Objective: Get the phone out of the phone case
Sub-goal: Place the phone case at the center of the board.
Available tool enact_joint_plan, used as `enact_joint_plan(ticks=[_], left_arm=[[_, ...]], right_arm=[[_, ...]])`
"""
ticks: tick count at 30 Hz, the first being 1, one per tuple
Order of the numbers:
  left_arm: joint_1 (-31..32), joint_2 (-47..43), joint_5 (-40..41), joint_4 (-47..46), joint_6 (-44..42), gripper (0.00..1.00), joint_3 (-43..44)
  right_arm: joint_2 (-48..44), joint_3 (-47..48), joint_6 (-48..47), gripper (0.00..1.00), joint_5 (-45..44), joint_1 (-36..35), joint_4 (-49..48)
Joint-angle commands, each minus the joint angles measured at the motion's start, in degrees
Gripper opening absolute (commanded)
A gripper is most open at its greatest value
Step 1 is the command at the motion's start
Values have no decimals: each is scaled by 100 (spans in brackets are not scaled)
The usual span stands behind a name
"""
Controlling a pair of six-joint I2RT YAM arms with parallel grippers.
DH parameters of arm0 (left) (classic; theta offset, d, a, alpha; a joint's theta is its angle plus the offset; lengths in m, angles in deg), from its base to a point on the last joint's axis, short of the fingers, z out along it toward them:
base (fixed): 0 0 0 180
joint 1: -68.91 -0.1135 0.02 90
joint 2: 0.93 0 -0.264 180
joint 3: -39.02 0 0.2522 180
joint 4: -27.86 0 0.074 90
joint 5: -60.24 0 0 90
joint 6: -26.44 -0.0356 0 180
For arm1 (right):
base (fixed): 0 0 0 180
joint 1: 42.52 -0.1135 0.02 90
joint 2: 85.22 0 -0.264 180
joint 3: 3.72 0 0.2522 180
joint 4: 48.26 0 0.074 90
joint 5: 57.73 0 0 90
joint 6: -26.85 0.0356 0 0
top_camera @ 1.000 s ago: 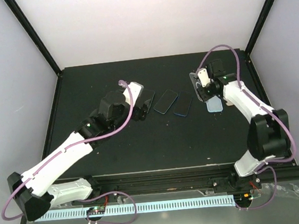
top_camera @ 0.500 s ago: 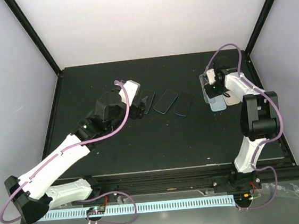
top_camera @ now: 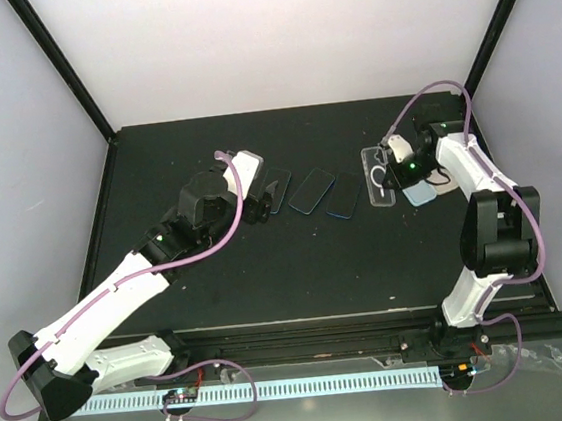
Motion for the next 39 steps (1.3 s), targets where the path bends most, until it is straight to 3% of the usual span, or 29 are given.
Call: enact_joint_plan(ticks=[1,8,19,31,35,39], left_arm=[[-41,-47,-123,-102,-75,87,102],[-41,-29,-143,-113,-73,87,94],[-47,39,-168,-118,-108,87,85],[-67,53,-239,-130,-110,87,85],[-76,57,-265,-119,-102,87,85],[-76,73,-278,-118,-99,87,85]], right_arm=[[192,246,-934,1,815,-20,1593],[694,118,-887,1,307,-25,1622],[1696,826,-611,7,-387,-2,1510],[1812,900,-263,11,-902,97,1152],[1783,910,-182,22,-996,120,1040],[1729,980,-139,26,-975,122,1065]])
